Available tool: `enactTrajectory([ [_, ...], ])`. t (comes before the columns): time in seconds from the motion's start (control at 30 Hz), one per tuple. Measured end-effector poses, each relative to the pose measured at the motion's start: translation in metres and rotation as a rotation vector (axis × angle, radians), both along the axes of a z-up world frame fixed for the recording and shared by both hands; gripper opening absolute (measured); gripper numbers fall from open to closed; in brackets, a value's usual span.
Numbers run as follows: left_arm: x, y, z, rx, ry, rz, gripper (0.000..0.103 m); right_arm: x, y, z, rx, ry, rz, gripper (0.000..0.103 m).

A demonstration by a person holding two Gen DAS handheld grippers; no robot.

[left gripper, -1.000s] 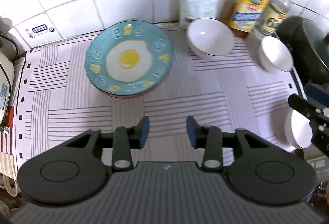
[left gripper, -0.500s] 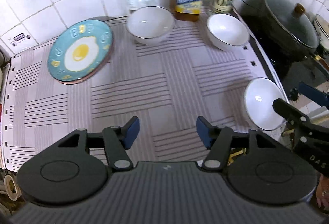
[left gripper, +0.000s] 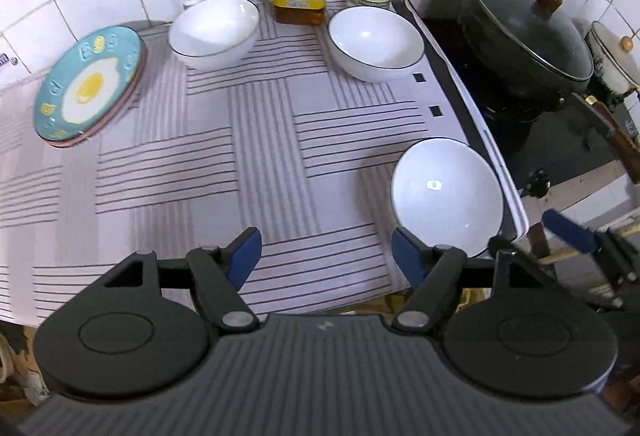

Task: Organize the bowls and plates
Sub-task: 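Move the left tool to the white bowl beside the stove, then close the left tool on the white bowl rim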

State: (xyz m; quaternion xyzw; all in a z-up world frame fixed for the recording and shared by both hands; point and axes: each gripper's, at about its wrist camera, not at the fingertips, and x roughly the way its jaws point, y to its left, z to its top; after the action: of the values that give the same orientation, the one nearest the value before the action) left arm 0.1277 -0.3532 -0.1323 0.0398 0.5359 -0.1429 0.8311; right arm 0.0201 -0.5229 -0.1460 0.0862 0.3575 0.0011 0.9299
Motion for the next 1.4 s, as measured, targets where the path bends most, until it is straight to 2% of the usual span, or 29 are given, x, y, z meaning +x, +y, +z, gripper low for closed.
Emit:
enactTrajectory([
  [0.07,0.001,-0.006,-0.006,-0.011,-0.001,0.007,0.071,-0.003,-0.005,-0.008,0.007,0.001,-0.011,0.079],
  [0.1,0.002,-0.009,-0.01,-0.02,-0.005,0.009,0.071,-0.004,-0.007,-0.013,0.011,0.003,-0.016,0.088],
  [0.13,0.004,-0.011,-0.013,-0.027,-0.006,0.008,0.071,-0.005,-0.008,-0.018,0.013,0.002,-0.018,0.092],
  [0.33,0.015,-0.022,-0.037,-0.099,0.004,0.024,0.071,-0.01,-0.007,-0.043,0.011,-0.003,0.026,0.093],
  [0.47,0.022,-0.031,-0.047,-0.106,0.004,0.001,0.071,-0.007,-0.005,-0.062,-0.004,0.03,0.03,0.093],
  [0.67,0.032,-0.047,-0.068,-0.07,0.042,-0.049,0.071,-0.001,-0.002,-0.083,-0.017,0.001,0.075,0.093],
  [0.7,0.033,-0.048,-0.072,-0.067,0.055,-0.062,0.068,0.002,-0.002,-0.085,-0.018,-0.001,0.083,0.093],
  [0.77,0.034,-0.053,-0.078,-0.052,0.063,-0.088,0.067,0.01,-0.001,-0.092,-0.026,-0.003,0.097,0.093],
  [0.87,0.037,-0.058,-0.087,-0.042,0.08,-0.108,0.059,0.019,0.001,-0.097,-0.05,0.001,0.117,0.093],
  [1.03,0.042,-0.059,-0.094,-0.065,0.111,-0.102,0.034,0.025,0.004,-0.102,-0.049,-0.025,0.141,0.093],
  [1.17,0.045,-0.059,-0.096,-0.09,0.131,-0.093,0.022,0.03,0.008,-0.102,-0.047,-0.044,0.155,0.093],
  [1.23,0.045,-0.062,-0.094,-0.084,0.116,-0.1,0.014,0.033,0.009,-0.104,-0.039,-0.053,0.156,0.094],
  [1.4,0.04,-0.066,-0.09,-0.049,0.086,-0.126,0.013,0.034,0.016,-0.105,-0.035,-0.082,0.119,0.095],
])
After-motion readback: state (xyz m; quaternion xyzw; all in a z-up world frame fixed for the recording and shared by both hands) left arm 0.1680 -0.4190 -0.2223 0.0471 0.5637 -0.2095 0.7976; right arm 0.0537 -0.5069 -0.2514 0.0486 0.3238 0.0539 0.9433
